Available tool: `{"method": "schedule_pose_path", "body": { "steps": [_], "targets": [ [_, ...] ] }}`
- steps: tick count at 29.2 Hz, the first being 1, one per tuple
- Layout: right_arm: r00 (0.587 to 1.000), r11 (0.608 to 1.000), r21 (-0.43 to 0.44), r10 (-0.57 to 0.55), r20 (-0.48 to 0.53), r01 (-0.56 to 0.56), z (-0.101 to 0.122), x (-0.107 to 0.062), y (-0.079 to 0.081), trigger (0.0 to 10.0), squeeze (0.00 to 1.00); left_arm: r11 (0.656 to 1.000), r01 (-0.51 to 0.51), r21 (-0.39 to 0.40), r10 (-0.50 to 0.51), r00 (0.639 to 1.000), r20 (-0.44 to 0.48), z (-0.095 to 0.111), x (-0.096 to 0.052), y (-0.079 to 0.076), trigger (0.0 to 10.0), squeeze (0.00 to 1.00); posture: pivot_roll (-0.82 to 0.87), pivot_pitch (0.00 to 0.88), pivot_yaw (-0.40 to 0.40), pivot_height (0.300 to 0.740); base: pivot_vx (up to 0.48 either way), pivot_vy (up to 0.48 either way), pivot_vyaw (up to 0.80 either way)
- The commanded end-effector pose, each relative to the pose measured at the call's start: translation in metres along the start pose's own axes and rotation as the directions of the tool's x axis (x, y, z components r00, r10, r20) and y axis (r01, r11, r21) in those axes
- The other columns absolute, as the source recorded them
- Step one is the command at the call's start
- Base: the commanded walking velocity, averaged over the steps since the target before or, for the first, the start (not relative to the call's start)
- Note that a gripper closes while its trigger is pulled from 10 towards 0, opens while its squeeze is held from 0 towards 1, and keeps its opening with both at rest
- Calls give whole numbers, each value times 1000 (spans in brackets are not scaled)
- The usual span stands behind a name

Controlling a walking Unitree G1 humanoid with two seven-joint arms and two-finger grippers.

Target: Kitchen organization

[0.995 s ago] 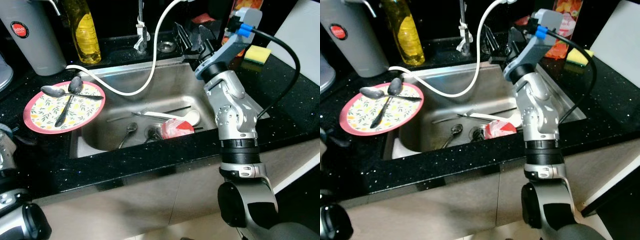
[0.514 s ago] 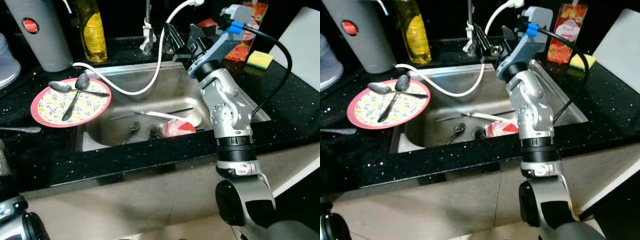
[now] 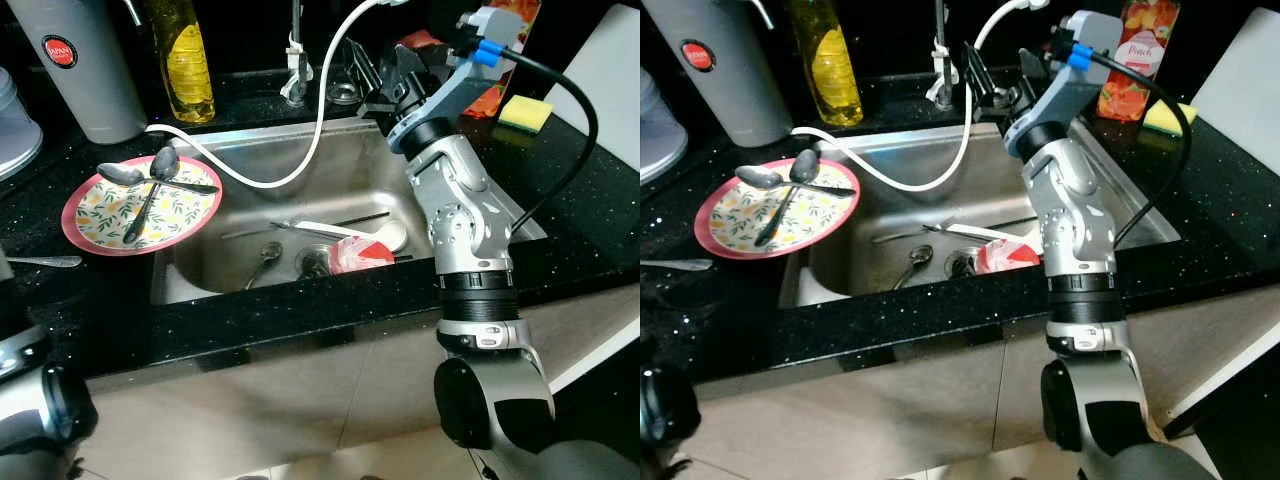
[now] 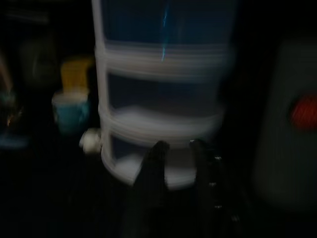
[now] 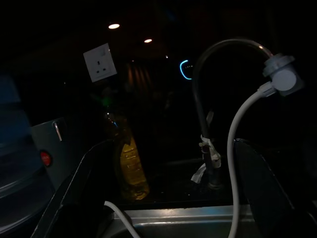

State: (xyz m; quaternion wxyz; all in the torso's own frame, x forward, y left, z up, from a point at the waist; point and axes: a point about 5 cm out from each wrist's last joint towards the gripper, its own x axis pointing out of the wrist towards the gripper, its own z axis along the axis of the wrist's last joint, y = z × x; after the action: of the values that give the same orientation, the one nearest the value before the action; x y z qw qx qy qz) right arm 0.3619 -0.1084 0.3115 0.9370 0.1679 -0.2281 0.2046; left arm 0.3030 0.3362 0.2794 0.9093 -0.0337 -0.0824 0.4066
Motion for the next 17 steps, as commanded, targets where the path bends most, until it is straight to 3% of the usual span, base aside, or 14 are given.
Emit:
{"method": "schedule_pose_path", "body": {
  "steps": [1,4,8,13,14,17],
  "targets": [
    [1000,1000,-13,-15,12,15,2,-3,-3,10000,0,991,-116,70,125,982,-145,-41,-3,16,10000,1000,129,0,67,740,0,0,0],
    [1000,999,-20,-29,5,29,2,-6,-9,10000,0,971,-204,128,232,936,-265,-86,-15,39,10000,1000,138,0,59,740,0,0,0],
    [1000,1000,-14,-24,4,24,1,-4,-7,10000,0,959,-248,135,280,900,-333,-105,-18,53,10000,1000,142,0,52,740,0,0,0],
    [1000,1000,-6,-1,0,1,-1,-1,-1,10000,0,953,-233,194,287,900,-329,-105,-18,55,10000,1000,152,0,44,740,0,0,0],
    [1000,1000,-2,5,-2,-5,-1,0,0,10000,0,953,-222,207,279,908,-311,-102,-18,53,10000,0,163,0,37,740,0,0,0],
    [1000,1000,7,15,-2,-15,-2,2,3,10000,0,953,-225,203,281,905,-318,-102,-18,52,10000,0,169,0,34,740,0,0,0]
  ]
}}
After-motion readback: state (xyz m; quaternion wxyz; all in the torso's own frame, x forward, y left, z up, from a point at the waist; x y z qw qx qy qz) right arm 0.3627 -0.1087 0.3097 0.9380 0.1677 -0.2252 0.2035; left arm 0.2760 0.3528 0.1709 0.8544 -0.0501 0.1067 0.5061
